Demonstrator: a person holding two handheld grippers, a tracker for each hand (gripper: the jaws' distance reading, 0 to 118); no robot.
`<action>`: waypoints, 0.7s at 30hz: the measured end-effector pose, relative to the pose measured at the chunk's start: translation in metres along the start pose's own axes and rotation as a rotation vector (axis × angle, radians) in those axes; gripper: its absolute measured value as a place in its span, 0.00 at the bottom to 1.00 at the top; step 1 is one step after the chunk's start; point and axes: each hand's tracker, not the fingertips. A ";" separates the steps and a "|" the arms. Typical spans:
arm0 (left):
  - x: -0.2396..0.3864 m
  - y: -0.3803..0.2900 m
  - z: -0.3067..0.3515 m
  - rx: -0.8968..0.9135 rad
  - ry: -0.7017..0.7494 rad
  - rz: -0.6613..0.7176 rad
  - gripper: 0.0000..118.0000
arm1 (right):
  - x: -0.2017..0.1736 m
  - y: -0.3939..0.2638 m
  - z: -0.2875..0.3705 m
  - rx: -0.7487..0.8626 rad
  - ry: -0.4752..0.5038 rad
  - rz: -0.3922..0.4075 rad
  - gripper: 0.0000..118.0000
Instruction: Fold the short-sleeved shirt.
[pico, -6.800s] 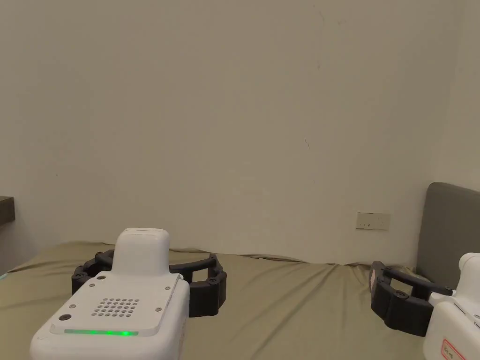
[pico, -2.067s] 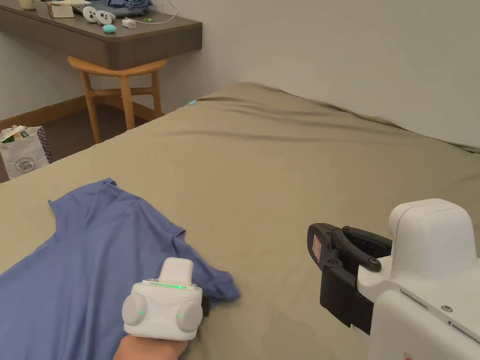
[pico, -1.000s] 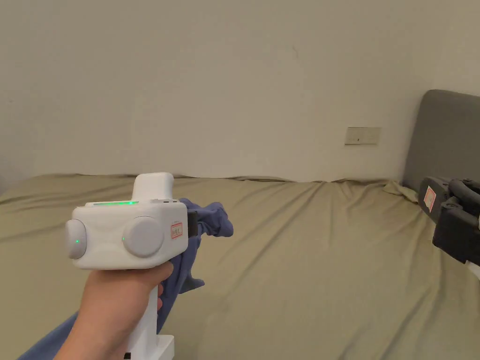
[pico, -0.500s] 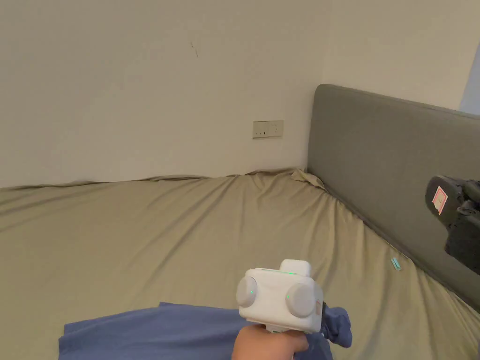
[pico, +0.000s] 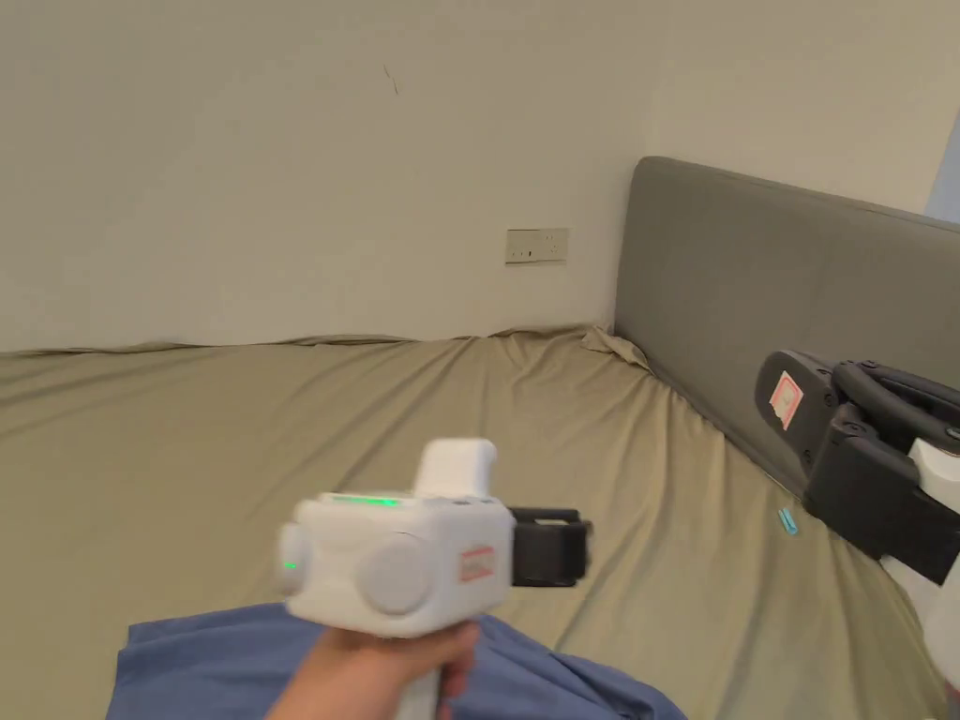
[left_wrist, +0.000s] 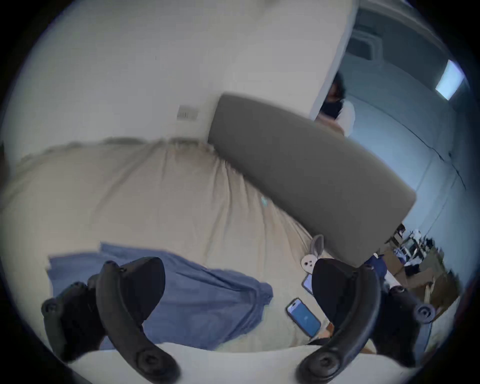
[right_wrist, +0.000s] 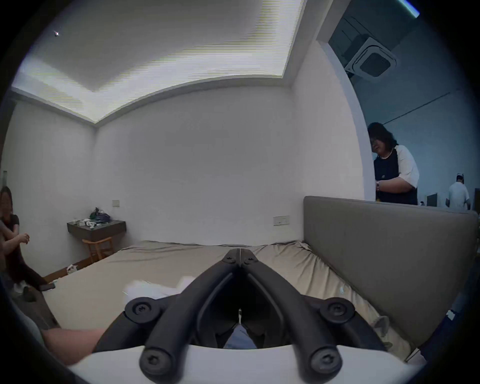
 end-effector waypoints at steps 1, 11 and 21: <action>-0.012 0.002 0.027 0.039 0.049 -0.035 1.00 | -0.003 -0.003 -0.003 -0.003 0.013 -0.003 0.02; -0.095 -0.103 0.193 0.012 0.572 0.132 0.00 | -0.049 -0.075 -0.052 -0.176 0.139 -0.018 0.02; -0.150 -0.123 0.157 -0.042 0.562 0.201 0.00 | -0.078 -0.096 -0.084 -0.254 0.241 -0.002 0.02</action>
